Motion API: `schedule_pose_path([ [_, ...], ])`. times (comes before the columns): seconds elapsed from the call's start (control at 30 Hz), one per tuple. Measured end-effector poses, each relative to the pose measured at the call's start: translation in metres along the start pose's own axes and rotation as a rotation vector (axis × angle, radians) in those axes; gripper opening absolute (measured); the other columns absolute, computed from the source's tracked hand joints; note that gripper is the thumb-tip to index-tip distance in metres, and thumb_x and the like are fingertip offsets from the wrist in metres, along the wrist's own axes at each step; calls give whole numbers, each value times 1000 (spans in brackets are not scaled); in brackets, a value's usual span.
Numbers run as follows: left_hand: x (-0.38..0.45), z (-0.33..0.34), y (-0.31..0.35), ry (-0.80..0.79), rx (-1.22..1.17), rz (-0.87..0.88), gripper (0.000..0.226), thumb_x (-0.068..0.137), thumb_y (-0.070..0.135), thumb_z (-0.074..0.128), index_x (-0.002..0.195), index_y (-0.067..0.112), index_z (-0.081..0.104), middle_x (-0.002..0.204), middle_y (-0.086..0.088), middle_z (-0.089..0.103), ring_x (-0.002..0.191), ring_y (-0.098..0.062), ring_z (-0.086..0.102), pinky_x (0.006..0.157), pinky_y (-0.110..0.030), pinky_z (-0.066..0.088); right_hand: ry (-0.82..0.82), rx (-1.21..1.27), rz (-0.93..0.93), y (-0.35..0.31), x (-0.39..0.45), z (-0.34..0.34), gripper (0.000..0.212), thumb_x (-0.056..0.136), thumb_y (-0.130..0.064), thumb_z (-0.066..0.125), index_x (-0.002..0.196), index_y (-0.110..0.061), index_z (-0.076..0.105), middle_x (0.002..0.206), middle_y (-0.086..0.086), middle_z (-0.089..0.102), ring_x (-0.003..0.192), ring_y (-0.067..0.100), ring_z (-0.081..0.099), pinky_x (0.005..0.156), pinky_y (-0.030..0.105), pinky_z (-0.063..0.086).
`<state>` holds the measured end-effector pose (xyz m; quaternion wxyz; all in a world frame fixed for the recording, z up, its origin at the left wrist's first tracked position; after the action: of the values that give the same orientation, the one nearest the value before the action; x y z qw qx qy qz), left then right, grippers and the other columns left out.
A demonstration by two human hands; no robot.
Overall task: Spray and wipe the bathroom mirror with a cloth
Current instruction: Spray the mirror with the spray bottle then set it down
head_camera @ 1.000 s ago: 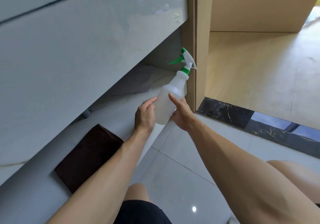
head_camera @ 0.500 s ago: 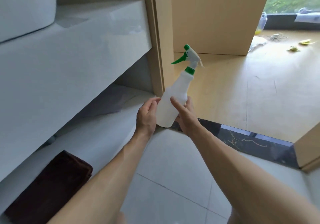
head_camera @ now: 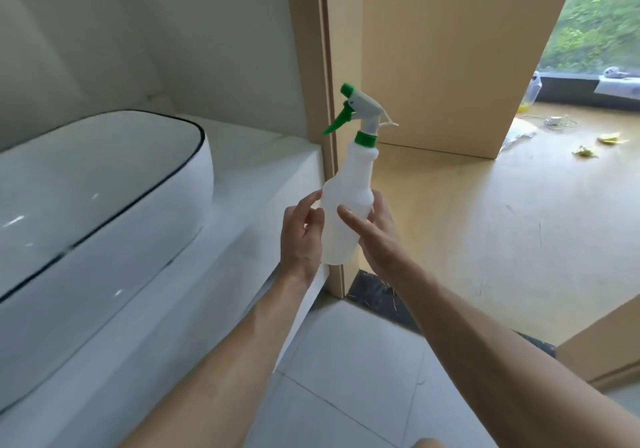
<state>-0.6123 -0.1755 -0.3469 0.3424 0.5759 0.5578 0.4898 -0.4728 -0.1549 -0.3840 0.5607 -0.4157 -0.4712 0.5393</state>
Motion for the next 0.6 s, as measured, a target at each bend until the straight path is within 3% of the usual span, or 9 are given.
schedule_pose_path([
  [0.13,20,-56,87,84,-82,-2,29,103,31,48,130,32,58,124,-1,55,106,-11,58,84,-25,57,-62,-1,-4,-104,15,49,78,72,-50,82,136,-28,44,130,10,59,120,29,63,98,49,56],
  [0.23,32,-103,158,118,-76,32,26,104,30,46,126,38,57,122,2,57,105,-9,58,73,-8,52,-114,-55,-24,-182,26,91,83,68,-59,82,136,-33,42,131,7,58,121,28,62,100,54,55],
  [0.37,49,-170,241,178,-87,70,25,103,31,47,123,40,58,120,5,63,106,-14,62,84,-29,57,-218,-72,-51,-279,36,155,79,72,-54,78,137,-29,41,129,7,58,118,26,63,98,52,57],
  [0.5,60,-241,315,253,-82,137,29,101,24,50,128,29,60,116,4,66,104,-16,64,86,-31,55,-298,-6,-81,-358,44,221,81,71,-48,81,138,-24,42,130,10,60,118,28,65,97,50,57],
  [0.6,61,-295,357,330,-46,185,31,94,37,52,124,33,60,115,-1,66,102,-19,65,86,-38,57,-366,43,-114,-406,46,273,80,72,-44,83,138,-21,44,130,12,62,117,27,66,91,43,59],
])
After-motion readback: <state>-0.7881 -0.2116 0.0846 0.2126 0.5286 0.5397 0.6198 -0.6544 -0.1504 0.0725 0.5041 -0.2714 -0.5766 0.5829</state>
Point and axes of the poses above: each hand's wrist, its own x-axis towards the middle knuckle, its own z-axis out of the palm, y = z × x, the point moved 5 cm from there along x, towards the middle knuckle
